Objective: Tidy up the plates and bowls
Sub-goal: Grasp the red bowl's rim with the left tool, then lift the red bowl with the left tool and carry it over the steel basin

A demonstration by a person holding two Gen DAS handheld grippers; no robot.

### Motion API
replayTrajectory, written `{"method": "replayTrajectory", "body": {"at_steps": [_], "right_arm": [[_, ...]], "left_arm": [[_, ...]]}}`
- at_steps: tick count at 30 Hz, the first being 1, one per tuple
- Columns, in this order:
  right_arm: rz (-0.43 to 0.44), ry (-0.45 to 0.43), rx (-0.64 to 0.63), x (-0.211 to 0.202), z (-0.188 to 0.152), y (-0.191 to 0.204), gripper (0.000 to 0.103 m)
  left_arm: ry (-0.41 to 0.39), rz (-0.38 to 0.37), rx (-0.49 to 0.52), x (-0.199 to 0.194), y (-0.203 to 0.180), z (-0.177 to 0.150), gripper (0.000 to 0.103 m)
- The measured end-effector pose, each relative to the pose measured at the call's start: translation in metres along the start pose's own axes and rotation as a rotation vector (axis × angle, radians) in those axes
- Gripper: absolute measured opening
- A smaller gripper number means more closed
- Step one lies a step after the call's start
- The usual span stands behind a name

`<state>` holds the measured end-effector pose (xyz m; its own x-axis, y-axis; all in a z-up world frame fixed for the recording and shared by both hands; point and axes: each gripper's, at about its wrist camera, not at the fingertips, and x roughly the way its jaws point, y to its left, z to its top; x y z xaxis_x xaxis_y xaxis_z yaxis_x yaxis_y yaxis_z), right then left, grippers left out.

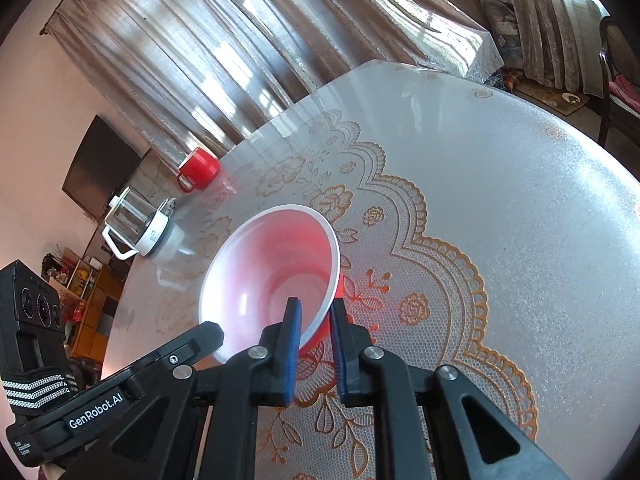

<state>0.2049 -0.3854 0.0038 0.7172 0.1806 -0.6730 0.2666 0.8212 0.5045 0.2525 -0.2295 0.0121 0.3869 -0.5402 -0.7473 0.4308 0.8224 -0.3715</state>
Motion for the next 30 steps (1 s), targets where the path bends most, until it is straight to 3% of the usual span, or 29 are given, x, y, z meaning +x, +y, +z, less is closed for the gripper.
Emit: {"method": "replayTrajectory", "body": {"at_steps": [12, 30], "right_arm": [[0.100, 0.078, -0.051, 0.002, -0.028, 0.035, 0.013], [0.177, 0.154, -0.196, 0.012, -0.082, 0.132, 0.013]], "left_arm": [[-0.053, 0.070, -0.048, -0.054, 0.030, -0.038, 0.020], [-0.131, 0.130, -0.164, -0.136, 0.101, -0.084, 0.020]]}}
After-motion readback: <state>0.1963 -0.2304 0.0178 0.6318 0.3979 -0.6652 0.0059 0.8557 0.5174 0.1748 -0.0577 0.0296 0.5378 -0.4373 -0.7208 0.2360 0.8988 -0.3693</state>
